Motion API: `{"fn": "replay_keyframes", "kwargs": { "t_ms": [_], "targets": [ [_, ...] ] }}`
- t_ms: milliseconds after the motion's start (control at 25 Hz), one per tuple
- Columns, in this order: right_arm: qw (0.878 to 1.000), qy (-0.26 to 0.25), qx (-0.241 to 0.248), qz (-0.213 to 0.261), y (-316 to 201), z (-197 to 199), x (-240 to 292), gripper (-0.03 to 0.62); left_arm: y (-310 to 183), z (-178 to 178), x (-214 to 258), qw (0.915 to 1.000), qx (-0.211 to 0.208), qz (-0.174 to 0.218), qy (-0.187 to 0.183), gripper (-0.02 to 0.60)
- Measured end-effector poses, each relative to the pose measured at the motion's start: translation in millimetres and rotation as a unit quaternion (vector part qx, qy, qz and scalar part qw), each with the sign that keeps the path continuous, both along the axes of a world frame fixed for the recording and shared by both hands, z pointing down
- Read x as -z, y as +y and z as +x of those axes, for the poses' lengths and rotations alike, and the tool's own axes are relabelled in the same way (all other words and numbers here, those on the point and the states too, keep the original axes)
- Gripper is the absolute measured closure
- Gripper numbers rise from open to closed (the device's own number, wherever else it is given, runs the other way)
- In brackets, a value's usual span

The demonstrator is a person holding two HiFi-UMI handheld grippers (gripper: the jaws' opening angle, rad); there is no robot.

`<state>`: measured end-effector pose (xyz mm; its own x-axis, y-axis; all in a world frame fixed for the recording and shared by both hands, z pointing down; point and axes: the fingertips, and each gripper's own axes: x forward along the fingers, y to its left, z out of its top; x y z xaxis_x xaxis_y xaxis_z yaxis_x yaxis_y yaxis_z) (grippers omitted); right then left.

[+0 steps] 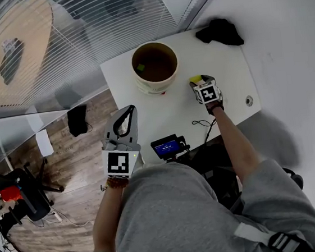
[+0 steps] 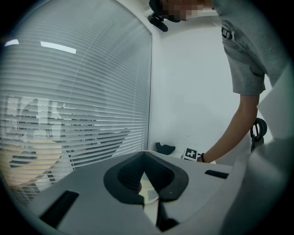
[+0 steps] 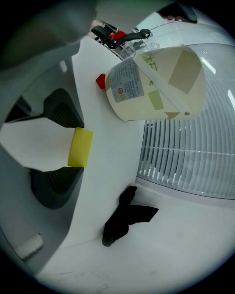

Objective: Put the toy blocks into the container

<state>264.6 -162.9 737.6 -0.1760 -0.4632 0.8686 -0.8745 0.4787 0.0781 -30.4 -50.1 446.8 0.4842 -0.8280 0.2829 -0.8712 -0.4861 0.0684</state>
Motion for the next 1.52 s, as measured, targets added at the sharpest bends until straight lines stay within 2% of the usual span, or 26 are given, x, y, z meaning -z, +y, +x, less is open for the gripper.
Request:
{"fn": "replay_keyframes", "kwargs": {
  "t_ms": [360, 840, 1160, 1520],
  "targets": [
    [0.998, -0.015, 0.013, 0.052, -7.2, -3.4, 38.4, 0.316, 4.4, 5.7, 3.1, 1.0000, -0.004, 0.006, 0.007, 0.584],
    [0.993, -0.042, 0.031, 0.107, -10.3, -29.4, 98.0, 0.316, 8.5, 1.7, 8.9, 0.9997, -0.011, 0.021, 0.011, 0.583],
    [0.985, -0.061, 0.051, 0.155, -15.9, -52.7, 146.2, 0.316, 6.9, -14.1, 3.4, 0.9993, 0.001, 0.036, 0.013, 0.584],
    [0.975, -0.076, 0.066, 0.199, -22.6, -75.3, 198.4, 0.316, 5.2, -23.2, -3.9, 0.9995, -0.003, 0.030, 0.011, 0.584]
  ]
}}
